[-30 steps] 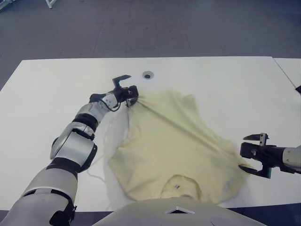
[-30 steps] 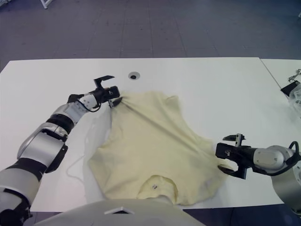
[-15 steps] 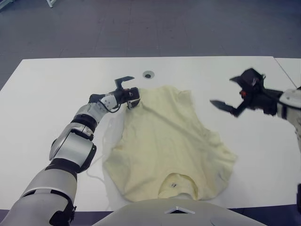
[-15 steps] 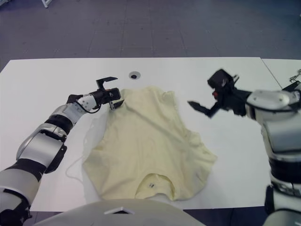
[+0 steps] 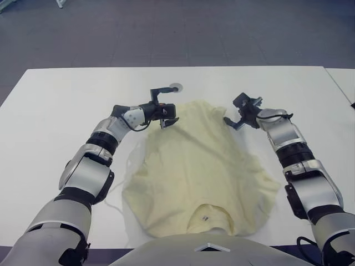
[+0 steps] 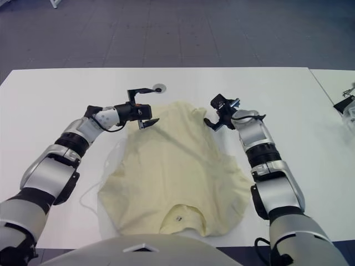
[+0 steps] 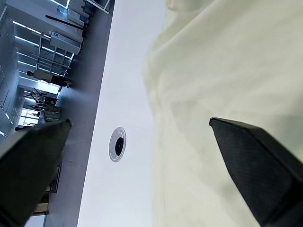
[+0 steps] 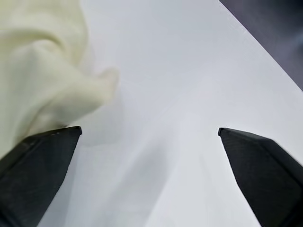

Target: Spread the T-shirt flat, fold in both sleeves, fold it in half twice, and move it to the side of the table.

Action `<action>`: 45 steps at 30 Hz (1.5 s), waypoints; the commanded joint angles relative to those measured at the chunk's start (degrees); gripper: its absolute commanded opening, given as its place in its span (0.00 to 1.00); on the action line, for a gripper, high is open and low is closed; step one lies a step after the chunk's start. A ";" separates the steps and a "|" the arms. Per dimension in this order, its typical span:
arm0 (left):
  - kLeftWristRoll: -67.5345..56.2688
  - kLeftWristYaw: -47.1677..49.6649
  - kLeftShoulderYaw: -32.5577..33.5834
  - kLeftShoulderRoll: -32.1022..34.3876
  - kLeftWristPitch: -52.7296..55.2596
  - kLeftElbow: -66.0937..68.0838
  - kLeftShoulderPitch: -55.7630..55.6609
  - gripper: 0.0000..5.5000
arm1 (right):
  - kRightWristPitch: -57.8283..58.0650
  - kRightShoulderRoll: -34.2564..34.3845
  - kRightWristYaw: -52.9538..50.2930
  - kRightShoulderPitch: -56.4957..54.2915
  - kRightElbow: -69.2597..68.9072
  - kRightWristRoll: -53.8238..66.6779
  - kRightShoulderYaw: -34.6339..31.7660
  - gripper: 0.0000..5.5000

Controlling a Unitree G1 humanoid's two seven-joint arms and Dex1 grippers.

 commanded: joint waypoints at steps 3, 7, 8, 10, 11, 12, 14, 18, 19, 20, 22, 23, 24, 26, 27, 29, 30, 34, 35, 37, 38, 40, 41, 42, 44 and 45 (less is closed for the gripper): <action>1.70 -0.85 -0.58 1.15 0.71 -0.14 2.15 0.98 | 1.88 -2.86 1.50 4.31 -8.61 0.20 -2.87 0.98; 1.99 -1.21 -0.42 1.87 0.92 -0.60 3.59 0.98 | 7.14 -4.06 1.35 6.77 -20.26 1.50 -6.34 0.98; 1.91 -1.29 -0.24 1.92 0.97 -0.77 3.85 0.98 | 8.15 -3.99 1.65 7.02 -22.08 1.77 -6.66 0.98; 1.94 -1.40 -0.19 1.78 1.04 -1.00 4.14 0.98 | 9.52 -3.38 2.58 7.83 -24.32 1.94 -5.95 0.98; 1.92 -1.44 -0.17 1.64 1.13 -1.12 4.19 0.98 | 9.63 -2.86 2.84 8.31 -24.34 1.50 -4.89 0.98; 1.90 -1.42 -0.12 1.50 1.21 -1.29 4.19 0.98 | 9.44 -2.28 2.87 8.68 -23.66 0.81 -3.67 0.98; 1.79 -1.48 0.03 1.38 1.42 -1.59 4.12 0.98 | 8.91 -1.27 2.38 8.79 -21.10 -0.58 -1.87 0.98; 1.62 -1.82 0.25 1.45 1.57 -1.98 3.92 0.98 | 6.61 -0.80 0.15 7.56 -11.94 -5.02 1.40 0.98; 1.69 -1.89 0.22 1.47 1.58 -1.93 3.81 0.98 | 6.47 -1.60 0.86 8.14 -11.92 -5.56 2.00 0.98; 1.71 -2.06 0.24 1.64 1.55 -1.89 3.79 0.98 | 7.39 -2.80 3.03 9.47 -14.14 -5.35 2.53 0.98; 1.64 -2.29 0.40 1.99 1.67 -1.75 3.81 0.98 | 8.65 -5.97 8.42 13.23 -21.90 -4.64 3.99 0.98; 1.56 -2.37 0.51 2.21 1.71 -1.83 3.98 0.98 | 9.49 -8.06 11.94 15.66 -27.13 -3.72 5.07 0.98; 1.49 -2.41 0.62 2.30 1.85 -1.83 4.11 0.98 | 10.56 -9.93 14.62 18.24 -32.46 -2.71 5.64 0.98; 1.51 -2.39 0.71 2.21 2.04 -1.76 4.28 0.98 | 12.96 -13.25 18.66 22.94 -41.71 -1.13 6.17 0.98; 1.44 -2.35 0.80 2.23 2.23 -2.02 4.61 0.98 | 14.12 -13.79 19.07 24.18 -44.22 -0.66 5.85 0.98; 1.38 -2.39 0.85 2.14 2.36 -2.34 5.01 0.98 | 15.91 -14.09 18.50 25.03 -46.25 -0.56 4.93 0.98; 1.39 -2.44 0.85 2.05 2.38 -2.39 5.09 0.98 | 16.75 -13.86 17.78 24.94 -46.20 -0.51 4.23 0.98; 1.29 -2.73 0.96 2.17 2.43 -3.13 5.63 0.98 | 17.26 -13.03 14.89 22.48 -42.18 -1.37 2.86 0.98; 1.28 -2.74 0.99 2.18 2.48 -3.22 5.69 0.98 | 16.95 -12.62 13.64 21.56 -40.01 -2.06 2.88 0.98; 1.44 -2.55 0.96 2.07 2.61 -3.23 5.64 0.98 | 15.50 -11.73 10.71 19.39 -34.17 -3.96 3.53 0.98; 1.69 -2.01 0.98 2.06 2.87 -3.23 5.53 0.98 | 14.12 -10.87 9.45 17.86 -30.37 -4.55 3.80 0.98; 2.30 -0.51 1.11 2.08 3.75 -3.19 4.99 0.98 | 9.30 -8.29 6.33 13.41 -19.92 -5.82 4.19 0.98; 2.48 -0.10 1.12 2.03 4.09 -2.96 4.53 0.98 | 7.03 -6.82 5.31 11.20 -15.18 -5.75 3.98 0.98; 2.74 0.35 1.04 1.84 4.50 -2.42 3.76 0.98 | 4.37 -5.36 4.15 8.98 -10.47 -5.68 3.58 0.98; 3.38 1.44 0.84 1.43 5.16 -1.27 2.25 0.98 | 0.45 -2.82 2.56 5.67 -3.77 -4.68 2.08 0.98; 3.27 1.70 0.94 0.88 5.57 -0.74 1.43 0.98 | -1.51 -2.10 1.67 4.58 -1.57 -4.24 1.24 0.98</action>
